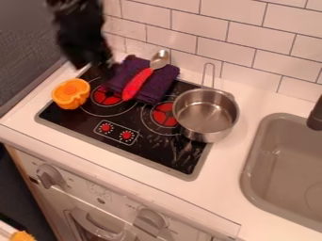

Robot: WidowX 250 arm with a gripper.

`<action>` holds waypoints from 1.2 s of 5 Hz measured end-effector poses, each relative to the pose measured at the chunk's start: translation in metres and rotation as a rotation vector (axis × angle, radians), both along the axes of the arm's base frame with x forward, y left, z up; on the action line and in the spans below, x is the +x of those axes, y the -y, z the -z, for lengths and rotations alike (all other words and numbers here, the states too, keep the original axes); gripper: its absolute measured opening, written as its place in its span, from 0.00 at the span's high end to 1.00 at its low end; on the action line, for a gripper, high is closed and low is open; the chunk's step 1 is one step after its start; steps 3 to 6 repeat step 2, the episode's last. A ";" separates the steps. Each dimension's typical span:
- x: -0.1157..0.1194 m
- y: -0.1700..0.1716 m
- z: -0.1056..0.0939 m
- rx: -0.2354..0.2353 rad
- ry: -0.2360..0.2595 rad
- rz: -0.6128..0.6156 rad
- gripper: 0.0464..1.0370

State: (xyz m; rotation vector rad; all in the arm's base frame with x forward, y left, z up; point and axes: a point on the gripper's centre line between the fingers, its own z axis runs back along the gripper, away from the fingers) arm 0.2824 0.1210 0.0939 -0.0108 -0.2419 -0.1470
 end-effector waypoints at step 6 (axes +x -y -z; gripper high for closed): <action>0.006 -0.034 0.028 0.047 -0.090 -0.070 0.04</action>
